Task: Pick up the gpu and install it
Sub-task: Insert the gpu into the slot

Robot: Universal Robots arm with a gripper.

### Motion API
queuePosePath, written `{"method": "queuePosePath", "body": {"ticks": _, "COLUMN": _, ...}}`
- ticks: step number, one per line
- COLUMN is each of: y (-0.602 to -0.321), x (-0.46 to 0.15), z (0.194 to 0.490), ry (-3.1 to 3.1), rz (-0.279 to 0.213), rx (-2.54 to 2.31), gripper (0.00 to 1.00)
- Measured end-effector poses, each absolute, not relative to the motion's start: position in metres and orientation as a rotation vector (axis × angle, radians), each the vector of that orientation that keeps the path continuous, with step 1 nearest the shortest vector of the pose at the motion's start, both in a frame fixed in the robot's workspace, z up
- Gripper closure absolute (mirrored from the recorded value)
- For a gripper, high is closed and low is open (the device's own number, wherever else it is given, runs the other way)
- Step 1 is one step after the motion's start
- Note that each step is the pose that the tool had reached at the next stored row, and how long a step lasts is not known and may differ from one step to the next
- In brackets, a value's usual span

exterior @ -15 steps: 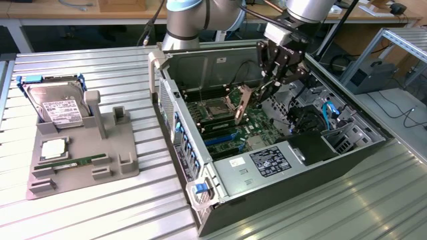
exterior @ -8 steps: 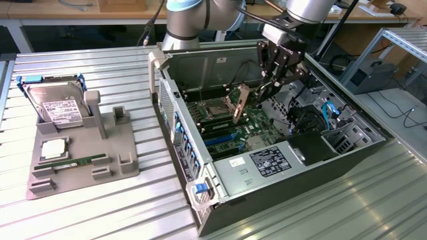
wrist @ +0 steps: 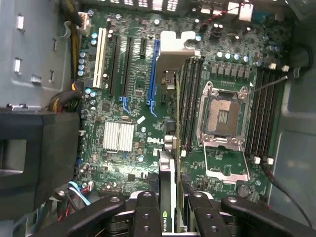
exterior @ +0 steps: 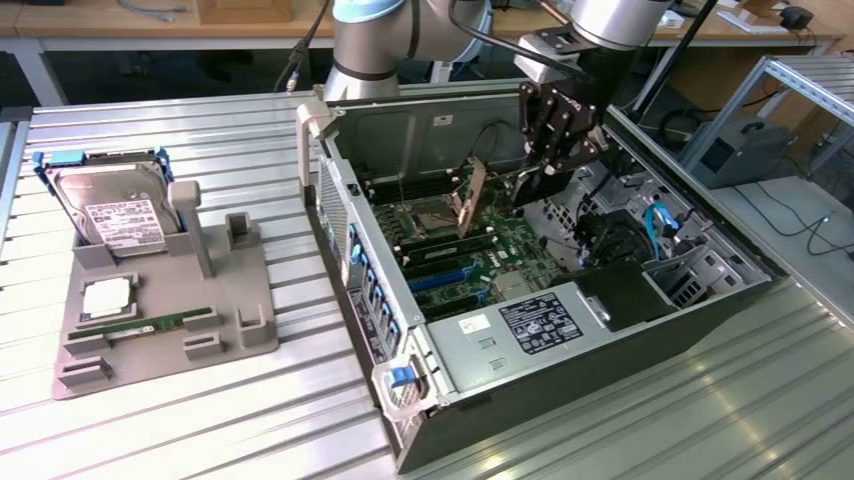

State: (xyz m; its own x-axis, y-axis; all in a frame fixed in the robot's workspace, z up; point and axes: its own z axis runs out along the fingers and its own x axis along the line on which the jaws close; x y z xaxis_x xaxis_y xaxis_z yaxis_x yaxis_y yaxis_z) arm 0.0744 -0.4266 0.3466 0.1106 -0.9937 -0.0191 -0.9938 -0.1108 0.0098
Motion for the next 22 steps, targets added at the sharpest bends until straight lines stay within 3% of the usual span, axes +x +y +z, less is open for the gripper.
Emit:
{"method": "queuePosePath", "body": {"ticks": 4, "y": -0.427, "x": 0.074, "z": 0.346, "ry": 2.126, "rz": 0.034, "rx": -2.307, "gripper": 0.73}}
{"method": "queuePosePath", "body": {"ticks": 7, "y": -0.427, "x": 0.074, "z": 0.346, "ry": 2.144, "rz": 0.08, "rx": -2.326, "gripper": 0.73}}
{"method": "queuePosePath", "body": {"ticks": 22, "y": -0.431, "x": 0.062, "z": 0.339, "ry": 2.177, "rz": 0.081, "rx": -2.294, "gripper": 0.73}}
